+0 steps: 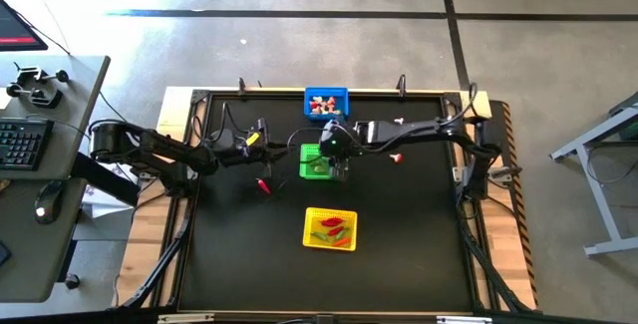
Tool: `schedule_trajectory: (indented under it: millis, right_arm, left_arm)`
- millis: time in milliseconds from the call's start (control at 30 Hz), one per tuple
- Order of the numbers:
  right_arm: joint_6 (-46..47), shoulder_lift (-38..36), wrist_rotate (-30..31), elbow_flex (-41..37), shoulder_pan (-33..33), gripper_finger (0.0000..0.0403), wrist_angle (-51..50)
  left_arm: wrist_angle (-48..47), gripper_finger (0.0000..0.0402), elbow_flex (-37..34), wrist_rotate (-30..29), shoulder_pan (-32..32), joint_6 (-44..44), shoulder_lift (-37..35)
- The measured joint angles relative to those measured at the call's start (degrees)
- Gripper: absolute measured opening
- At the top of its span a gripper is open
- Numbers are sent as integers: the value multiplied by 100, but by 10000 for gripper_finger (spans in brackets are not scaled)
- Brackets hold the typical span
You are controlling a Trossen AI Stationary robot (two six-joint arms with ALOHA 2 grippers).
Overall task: Sort produce into baskets
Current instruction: Put the red mushroom into the blue bin
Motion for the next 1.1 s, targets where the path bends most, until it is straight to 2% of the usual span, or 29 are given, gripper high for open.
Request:
schedule_trajectory:
  millis: [100,167,267,400,633,733,833,1000,1100]
  right_arm:
    - [181,-486,531,-475,79,47,512]
    - [382,-950,675,-973,63,14,922]
    - [977,-1773,875,-1850,-11,20,1476]
    - [1726,-2813,1155,-2985,-15,3,1624]
    - [3780,-4368,1380,-4249,-41,1,725]
    - [4813,-4679,1720,-4528,-48,12,136]
    - [5544,-4710,1801,-4721,-50,43,-384]
    - [6061,-4542,1630,-4995,-32,131,-409]
    - [6046,-4385,1711,-5029,-35,180,-361]
  left_arm:
    - [-36,23,0,0,0,0,0]
    - [-60,23,0,2,-1,0,0]
    - [-86,23,0,2,-2,0,2]
    - [-87,23,0,2,-2,0,2]
    - [-85,23,0,2,-2,-2,2]
    - [-83,23,0,2,-2,-1,2]
    - [-85,23,0,2,-2,-2,2]
    - [-85,23,0,4,-2,-2,2]
    - [-91,23,0,4,-2,-3,2]
